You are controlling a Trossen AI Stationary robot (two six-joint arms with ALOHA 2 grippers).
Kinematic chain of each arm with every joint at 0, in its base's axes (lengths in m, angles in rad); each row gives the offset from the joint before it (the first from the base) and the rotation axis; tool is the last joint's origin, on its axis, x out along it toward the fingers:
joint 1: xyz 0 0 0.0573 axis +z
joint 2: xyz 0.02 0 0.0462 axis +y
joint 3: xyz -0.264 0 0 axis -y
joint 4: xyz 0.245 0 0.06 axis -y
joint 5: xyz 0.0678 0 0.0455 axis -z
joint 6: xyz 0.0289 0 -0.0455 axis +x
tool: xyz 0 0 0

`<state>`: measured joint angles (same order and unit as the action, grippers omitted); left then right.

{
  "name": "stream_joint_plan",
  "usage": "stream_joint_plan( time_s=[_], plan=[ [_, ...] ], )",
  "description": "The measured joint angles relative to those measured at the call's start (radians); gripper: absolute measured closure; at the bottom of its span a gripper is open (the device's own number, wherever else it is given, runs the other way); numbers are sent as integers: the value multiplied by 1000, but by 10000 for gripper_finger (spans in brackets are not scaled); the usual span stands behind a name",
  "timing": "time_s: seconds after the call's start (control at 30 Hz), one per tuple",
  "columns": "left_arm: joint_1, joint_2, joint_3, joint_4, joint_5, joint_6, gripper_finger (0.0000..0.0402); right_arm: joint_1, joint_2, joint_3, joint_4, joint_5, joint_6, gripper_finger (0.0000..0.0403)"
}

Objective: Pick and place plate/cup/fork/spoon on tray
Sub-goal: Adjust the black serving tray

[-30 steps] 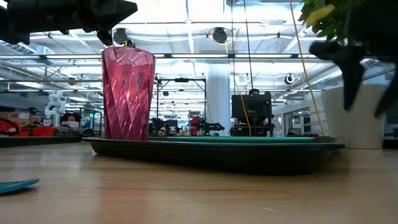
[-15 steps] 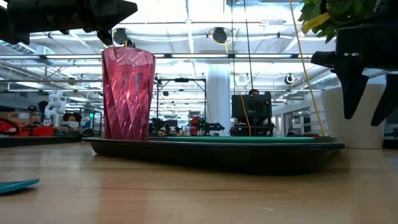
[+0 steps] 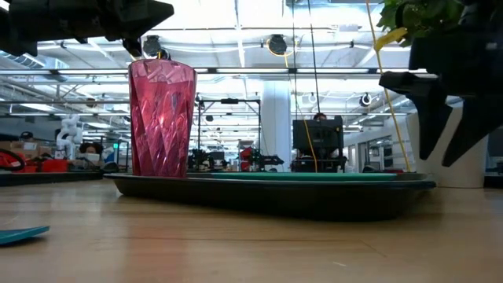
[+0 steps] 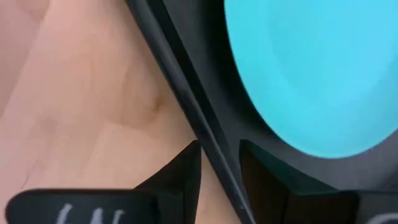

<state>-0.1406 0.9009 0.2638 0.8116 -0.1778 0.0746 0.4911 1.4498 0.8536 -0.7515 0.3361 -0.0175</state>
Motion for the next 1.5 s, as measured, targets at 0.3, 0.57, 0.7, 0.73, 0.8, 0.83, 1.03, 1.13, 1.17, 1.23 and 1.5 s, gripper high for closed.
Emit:
stream_joint_plan(
  time_s=[0.3, 0.57, 0.7, 0.73, 0.8, 0.83, 1.03, 1.13, 1.17, 1.23, 1.5],
  plan=[
    [0, 0, 0, -11, -7, -1, 398, -21, 0, 0, -4, -21, -16, 290],
    [0, 0, 0, -26, -34, -5, 398, -11, 0, -1, -5, -4, -1, 261],
    [0, 0, 0, -26, -34, -9, 398, -12, -1, -33, 24, -1, 7, 249],
    [0, 0, 0, -26, -34, -9, 398, -11, 0, -40, 27, -1, 7, 247],
    [0, 0, 0, -26, -34, -9, 398, -5, 0, -48, 31, 2, 9, 244],
    [0, 0, 0, -27, -34, -9, 398, -5, 0, -50, 33, 4, 8, 244],
    [0, 0, 0, -26, -34, -6, 398, -17, -1, -72, 44, 3, -1, 255],
    [0, 0, 0, -26, -34, -5, 398, -20, 0, -103, 61, 2, -3, 265],
    [0, 0, 0, -26, -34, -5, 398, -20, 0, -110, 71, 2, -3, 267],
    [0, 0, 0, -26, -34, -5, 398, -20, 0, -116, 95, 2, -2, 272],
    [0, 0, 0, -25, -35, -5, 398, -20, 0, -116, 176, 0, 11, 310]
  ],
)
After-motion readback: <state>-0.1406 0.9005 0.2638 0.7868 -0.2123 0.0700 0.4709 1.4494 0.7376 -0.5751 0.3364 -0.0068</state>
